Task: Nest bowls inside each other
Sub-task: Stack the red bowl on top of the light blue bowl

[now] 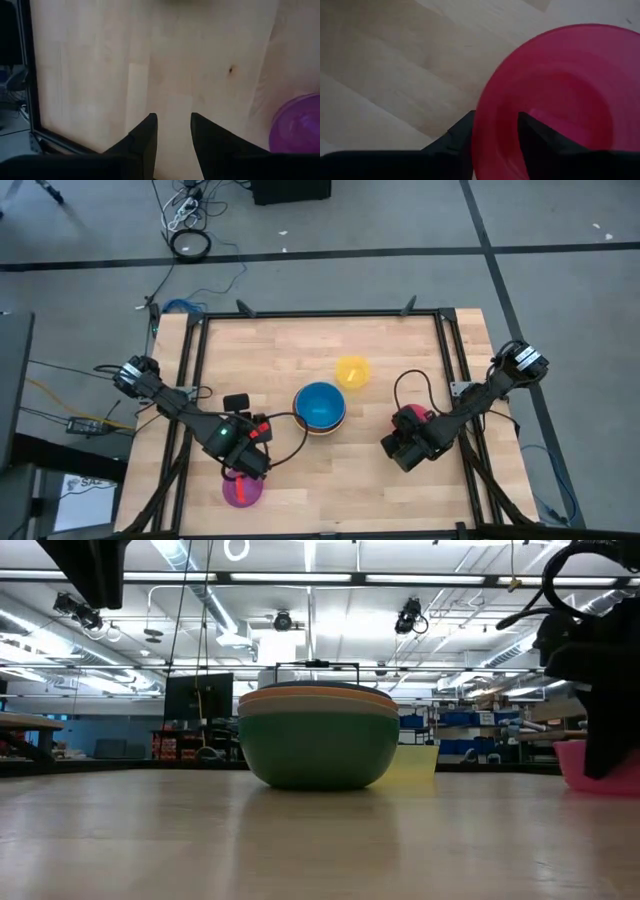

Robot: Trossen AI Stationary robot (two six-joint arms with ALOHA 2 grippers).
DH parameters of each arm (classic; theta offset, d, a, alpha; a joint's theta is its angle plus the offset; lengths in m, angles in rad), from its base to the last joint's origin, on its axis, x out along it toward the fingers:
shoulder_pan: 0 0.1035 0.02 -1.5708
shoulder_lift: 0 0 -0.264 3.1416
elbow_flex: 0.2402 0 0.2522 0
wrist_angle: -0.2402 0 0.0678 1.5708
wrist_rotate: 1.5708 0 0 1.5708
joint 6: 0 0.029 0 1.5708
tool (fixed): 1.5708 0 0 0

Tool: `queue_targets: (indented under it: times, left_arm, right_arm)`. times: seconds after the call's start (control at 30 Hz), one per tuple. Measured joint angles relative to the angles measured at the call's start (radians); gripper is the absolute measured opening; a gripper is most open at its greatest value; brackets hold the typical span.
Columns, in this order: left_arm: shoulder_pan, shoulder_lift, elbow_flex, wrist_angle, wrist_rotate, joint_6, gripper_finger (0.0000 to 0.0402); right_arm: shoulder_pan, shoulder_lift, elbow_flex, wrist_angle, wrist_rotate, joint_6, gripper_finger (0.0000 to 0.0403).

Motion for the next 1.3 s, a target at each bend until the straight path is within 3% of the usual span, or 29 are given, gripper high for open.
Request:
queue_targets:
  times: [0.2,0.3,0.43,0.57,0.67,0.8,0.9,1.1,1.3]
  left_arm:
    - [-0.002,0.000,-0.001,-0.034,-0.035,0.003,0.0127]
    - [-0.008,-0.022,-0.012,-0.030,-0.042,0.006,0.0127]
    - [-0.021,-0.092,-0.030,-0.031,-0.050,-0.033,0.0127]
    - [-0.034,-0.190,-0.031,-0.030,-0.079,-0.101,0.0127]
    - [-0.047,-0.267,-0.032,-0.031,-0.122,-0.156,0.0127]
    - [-0.063,-0.345,-0.032,-0.024,-0.158,-0.221,0.0127]
    - [-0.079,-0.381,-0.032,-0.025,-0.159,-0.255,0.0127]
    - [-0.099,-0.393,-0.035,-0.029,-0.169,-0.259,0.0127]
    - [-0.098,-0.393,-0.119,-0.021,-0.174,-0.284,0.0127]
  right_arm:
    - [0.000,0.000,0.031,-0.005,-0.014,-0.064,0.0014]
    - [0.000,0.000,0.097,-0.060,0.011,-0.086,0.0007]
    - [-0.002,0.000,0.249,-0.129,0.131,-0.174,0.0002]
    - [-0.051,0.000,0.401,-0.085,0.248,-0.400,0.0001]
    - [-0.124,0.000,0.458,0.064,0.294,-0.626,0.0001]
    - [-0.235,0.000,0.464,0.384,0.224,-0.938,0.0001]
    - [-0.296,0.000,0.465,0.525,0.153,-1.057,0.0000]
    - [-0.347,0.000,0.464,0.601,0.093,-1.126,0.0000]
    - [-0.355,0.000,0.415,0.603,0.055,-1.095,0.0000]
